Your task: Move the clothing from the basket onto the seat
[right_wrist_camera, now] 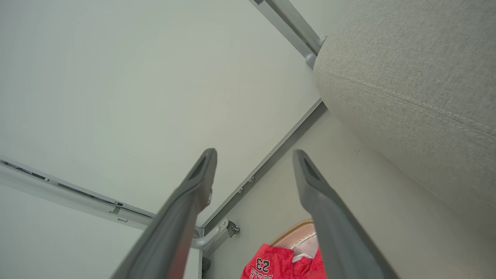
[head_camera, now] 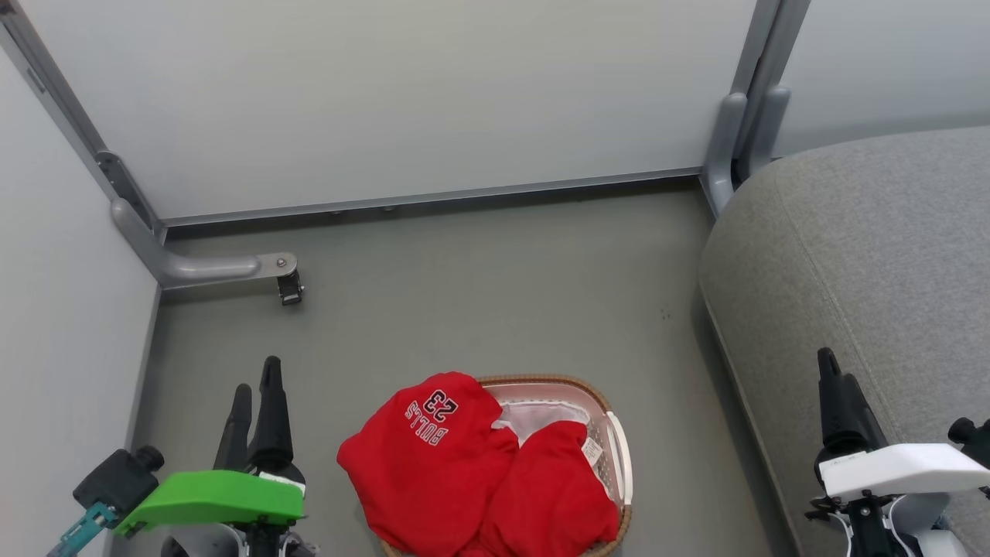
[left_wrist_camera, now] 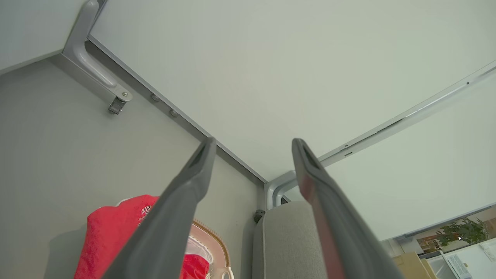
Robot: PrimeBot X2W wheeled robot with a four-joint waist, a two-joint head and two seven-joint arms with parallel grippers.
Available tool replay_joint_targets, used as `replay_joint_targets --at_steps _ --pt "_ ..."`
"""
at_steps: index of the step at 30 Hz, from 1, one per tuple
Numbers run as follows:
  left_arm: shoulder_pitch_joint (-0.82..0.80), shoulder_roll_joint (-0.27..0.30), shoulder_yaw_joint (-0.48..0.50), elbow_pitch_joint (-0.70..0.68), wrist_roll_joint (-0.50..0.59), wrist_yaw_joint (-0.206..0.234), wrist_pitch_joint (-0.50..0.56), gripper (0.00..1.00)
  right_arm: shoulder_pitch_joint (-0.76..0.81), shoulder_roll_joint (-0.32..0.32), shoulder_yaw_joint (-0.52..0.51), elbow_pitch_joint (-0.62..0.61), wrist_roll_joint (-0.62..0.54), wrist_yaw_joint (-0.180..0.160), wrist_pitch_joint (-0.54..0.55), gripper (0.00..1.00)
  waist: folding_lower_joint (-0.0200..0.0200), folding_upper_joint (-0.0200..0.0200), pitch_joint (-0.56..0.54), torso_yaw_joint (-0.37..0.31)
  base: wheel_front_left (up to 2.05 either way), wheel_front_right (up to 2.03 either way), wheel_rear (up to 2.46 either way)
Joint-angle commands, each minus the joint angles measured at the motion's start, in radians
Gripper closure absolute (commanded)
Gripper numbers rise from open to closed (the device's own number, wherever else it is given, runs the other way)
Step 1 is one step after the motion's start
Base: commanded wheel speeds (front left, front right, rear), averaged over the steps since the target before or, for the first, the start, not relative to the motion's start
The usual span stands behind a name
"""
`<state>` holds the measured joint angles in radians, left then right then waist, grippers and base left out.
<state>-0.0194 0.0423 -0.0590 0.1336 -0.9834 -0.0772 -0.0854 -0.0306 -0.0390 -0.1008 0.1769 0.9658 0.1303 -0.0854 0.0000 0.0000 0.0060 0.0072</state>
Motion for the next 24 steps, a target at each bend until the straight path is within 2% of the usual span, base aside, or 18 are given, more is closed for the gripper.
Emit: replay_joint_targets --at_steps 1,2,13,24 --pt "0.003 0.006 -0.001 -0.017 0.021 0.004 -0.008 0.0 -0.001 -0.007 0.001 -0.016 -0.023 0.0 -0.008 0.0 0.0 0.0 0.0 0.0 0.0 0.0 0.0" --pt "0.003 0.006 -0.027 -0.021 0.142 0.006 -0.02 0.0 0.004 -0.007 0.007 -0.02 -0.085 0.0 -0.019 0.0 0.0 0.0 0.001 0.001 0.0 0.0 0.0" --pt "0.022 0.007 -0.051 -0.02 0.298 0.03 -0.048 0.0 0.009 -0.008 0.029 -0.018 -0.242 0.0 -0.047 0.0 0.0 0.0 0.001 0.004 0.0 0.0 0.0" --pt "0.054 0.008 -0.057 0.001 0.461 0.036 -0.077 0.0 0.024 -0.01 0.068 -0.001 -0.408 0.001 -0.077 0.0 0.0 0.0 -0.002 0.004 0.0 0.0 0.0"
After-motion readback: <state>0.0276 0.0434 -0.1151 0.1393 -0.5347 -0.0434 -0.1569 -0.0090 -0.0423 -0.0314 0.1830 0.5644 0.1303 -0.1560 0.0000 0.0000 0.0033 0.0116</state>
